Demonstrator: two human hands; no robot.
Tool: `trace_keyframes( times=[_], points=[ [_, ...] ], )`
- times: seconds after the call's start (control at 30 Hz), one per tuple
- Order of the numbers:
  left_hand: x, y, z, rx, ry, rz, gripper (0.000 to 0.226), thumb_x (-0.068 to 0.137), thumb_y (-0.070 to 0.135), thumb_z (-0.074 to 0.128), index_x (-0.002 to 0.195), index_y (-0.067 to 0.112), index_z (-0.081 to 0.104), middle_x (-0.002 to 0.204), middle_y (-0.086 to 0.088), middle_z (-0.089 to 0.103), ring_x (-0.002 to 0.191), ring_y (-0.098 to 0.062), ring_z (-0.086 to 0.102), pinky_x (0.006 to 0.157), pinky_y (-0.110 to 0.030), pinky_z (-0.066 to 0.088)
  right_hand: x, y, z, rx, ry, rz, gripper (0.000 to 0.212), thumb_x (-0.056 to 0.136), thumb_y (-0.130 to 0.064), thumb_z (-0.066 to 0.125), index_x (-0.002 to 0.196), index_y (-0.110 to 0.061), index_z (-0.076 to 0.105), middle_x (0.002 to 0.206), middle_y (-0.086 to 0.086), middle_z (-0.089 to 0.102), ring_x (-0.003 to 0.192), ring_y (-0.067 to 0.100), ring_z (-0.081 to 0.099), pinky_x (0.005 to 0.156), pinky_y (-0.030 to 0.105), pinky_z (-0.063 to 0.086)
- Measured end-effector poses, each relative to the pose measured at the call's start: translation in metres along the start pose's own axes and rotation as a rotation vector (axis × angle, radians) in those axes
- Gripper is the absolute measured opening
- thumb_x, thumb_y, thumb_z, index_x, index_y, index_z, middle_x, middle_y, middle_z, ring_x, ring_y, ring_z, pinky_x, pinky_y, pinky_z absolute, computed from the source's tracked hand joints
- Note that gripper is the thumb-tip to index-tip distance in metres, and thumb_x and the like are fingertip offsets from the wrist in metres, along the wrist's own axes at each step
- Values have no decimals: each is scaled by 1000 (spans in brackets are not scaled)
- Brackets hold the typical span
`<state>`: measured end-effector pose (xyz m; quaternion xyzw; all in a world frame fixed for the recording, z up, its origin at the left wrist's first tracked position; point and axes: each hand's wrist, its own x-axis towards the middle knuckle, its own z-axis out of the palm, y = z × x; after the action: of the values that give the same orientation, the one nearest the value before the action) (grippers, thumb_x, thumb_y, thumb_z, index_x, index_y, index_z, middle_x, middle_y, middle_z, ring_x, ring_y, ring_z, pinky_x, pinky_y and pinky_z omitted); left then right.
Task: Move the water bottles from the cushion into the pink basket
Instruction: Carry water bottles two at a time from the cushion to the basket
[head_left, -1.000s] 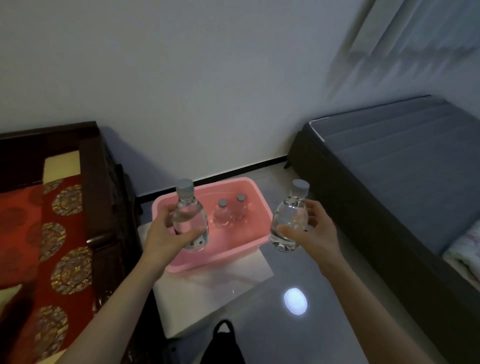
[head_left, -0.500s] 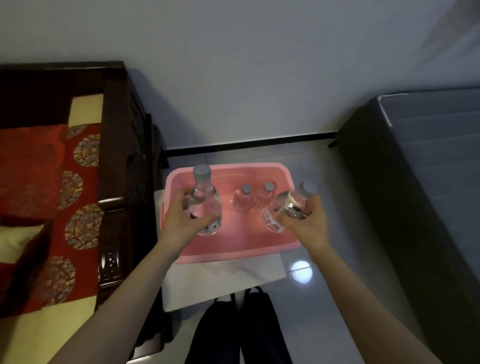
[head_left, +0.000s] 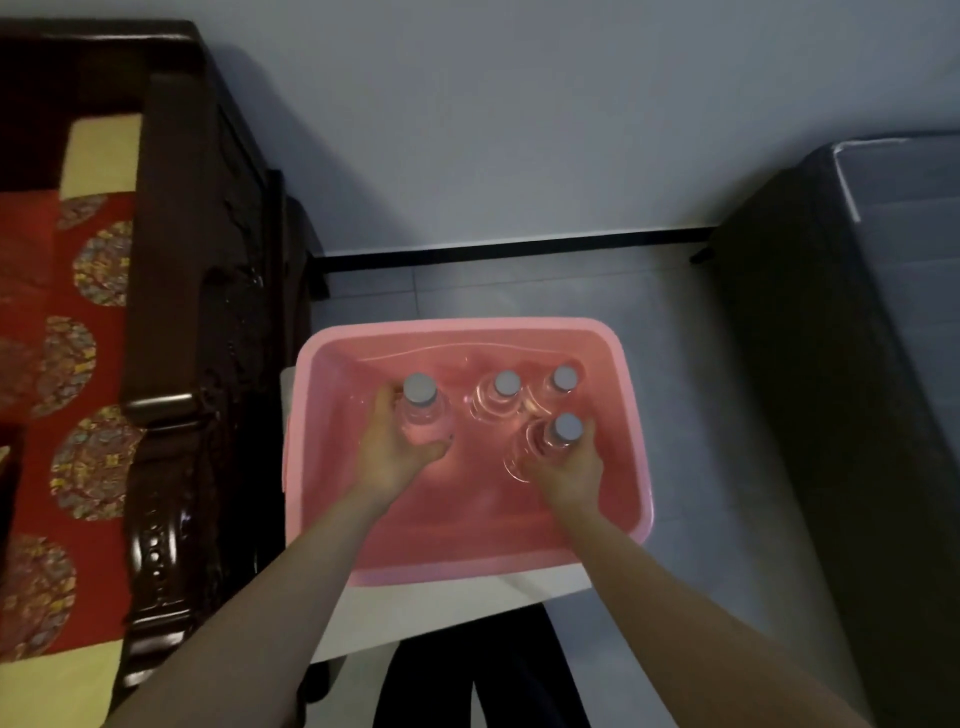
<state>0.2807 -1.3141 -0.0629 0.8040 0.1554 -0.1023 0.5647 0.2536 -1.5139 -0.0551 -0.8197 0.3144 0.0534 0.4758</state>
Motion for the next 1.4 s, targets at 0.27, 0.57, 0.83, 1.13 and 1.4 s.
trace_keyframes(
  times=[0.27, 0.57, 0.83, 1.13, 1.4],
  points=[
    [35, -32, 25, 96, 58, 137, 74, 50, 5, 89, 109, 33, 54, 106, 22, 45, 109, -17, 46, 86, -18, 43, 28, 12, 19, -169, -138, -139, 56, 53, -1, 81, 100, -12, 53, 97, 7, 58, 84, 18, 49, 64, 19, 31],
    [57, -30, 40, 109, 61, 156, 70, 51, 5, 89, 105, 36, 57, 113, 1, 55, 105, -13, 46, 78, -14, 42, 28, 24, 25, -192, -159, -166, 65, 59, -8, 76, 117, -30, 55, 103, -7, 60, 92, 15, 59, 70, 22, 41],
    [58, -30, 45, 183, 40, 189, 65, 52, 4, 88, 112, 7, 62, 118, -9, 58, 112, -32, 52, 94, -48, 43, 30, 18, 16, -268, -214, -145, 76, 58, -27, 80, 126, -30, 46, 111, -3, 56, 101, 18, 53, 74, 28, 39],
    [55, -2, 11, 60, -123, 274, 54, 65, 14, 85, 112, 32, 65, 114, 18, 62, 104, -4, 60, 78, -15, 51, 26, -4, -4, -415, -235, -425, 35, 78, -26, 73, 112, -28, 64, 109, -8, 60, 95, 17, 59, 67, 36, 51],
    [53, 16, 6, 215, -171, 368, 33, 68, 3, 82, 93, 23, 73, 95, 8, 68, 87, -5, 62, 72, -15, 51, 34, -24, -12, -757, -358, -570, 13, 84, -10, 54, 93, -8, 63, 101, 7, 62, 96, 30, 53, 63, 32, 32]
  ],
)
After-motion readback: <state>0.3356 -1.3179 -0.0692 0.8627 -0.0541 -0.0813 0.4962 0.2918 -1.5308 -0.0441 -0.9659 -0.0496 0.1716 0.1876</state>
